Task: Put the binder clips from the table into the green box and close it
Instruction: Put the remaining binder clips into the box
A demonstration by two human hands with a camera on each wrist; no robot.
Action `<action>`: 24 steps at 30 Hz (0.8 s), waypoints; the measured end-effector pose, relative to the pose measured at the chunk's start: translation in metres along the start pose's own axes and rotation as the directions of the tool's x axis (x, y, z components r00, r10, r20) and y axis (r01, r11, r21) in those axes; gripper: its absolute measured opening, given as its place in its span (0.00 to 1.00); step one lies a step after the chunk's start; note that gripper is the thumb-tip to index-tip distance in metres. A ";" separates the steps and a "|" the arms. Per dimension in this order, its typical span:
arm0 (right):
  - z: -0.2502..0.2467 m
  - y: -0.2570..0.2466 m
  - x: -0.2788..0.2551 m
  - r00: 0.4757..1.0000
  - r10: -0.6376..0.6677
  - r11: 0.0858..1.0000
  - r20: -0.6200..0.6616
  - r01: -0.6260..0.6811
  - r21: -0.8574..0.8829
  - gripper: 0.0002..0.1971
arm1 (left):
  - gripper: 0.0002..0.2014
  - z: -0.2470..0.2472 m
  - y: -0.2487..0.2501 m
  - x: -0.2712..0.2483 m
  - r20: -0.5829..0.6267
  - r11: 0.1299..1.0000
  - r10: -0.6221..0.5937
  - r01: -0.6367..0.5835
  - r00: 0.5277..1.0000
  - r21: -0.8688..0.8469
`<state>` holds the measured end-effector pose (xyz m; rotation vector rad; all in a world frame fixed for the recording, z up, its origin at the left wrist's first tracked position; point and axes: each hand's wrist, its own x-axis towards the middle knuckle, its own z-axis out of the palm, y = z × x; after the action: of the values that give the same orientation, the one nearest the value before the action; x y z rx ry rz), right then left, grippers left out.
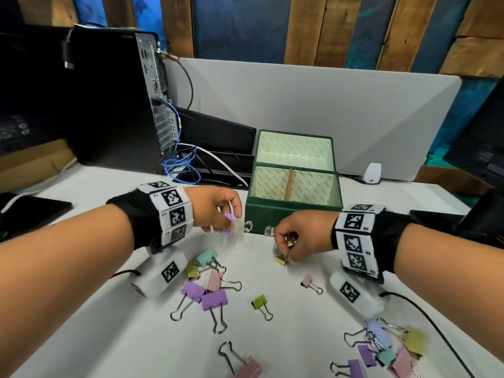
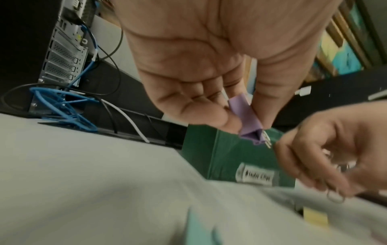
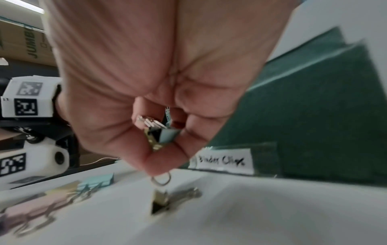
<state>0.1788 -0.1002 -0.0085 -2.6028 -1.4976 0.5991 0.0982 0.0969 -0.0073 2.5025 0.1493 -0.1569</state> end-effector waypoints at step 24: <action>-0.042 0.042 -0.016 0.811 0.120 0.992 -0.572 -0.079 0.097 0.03 | 0.09 -0.010 0.064 0.056 -0.334 0.982 0.035 -0.094 0.942 -0.162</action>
<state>0.2213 -0.1303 0.0242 -2.4849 -1.1200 -0.1455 0.1635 0.0549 0.0295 2.3348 0.2083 0.2948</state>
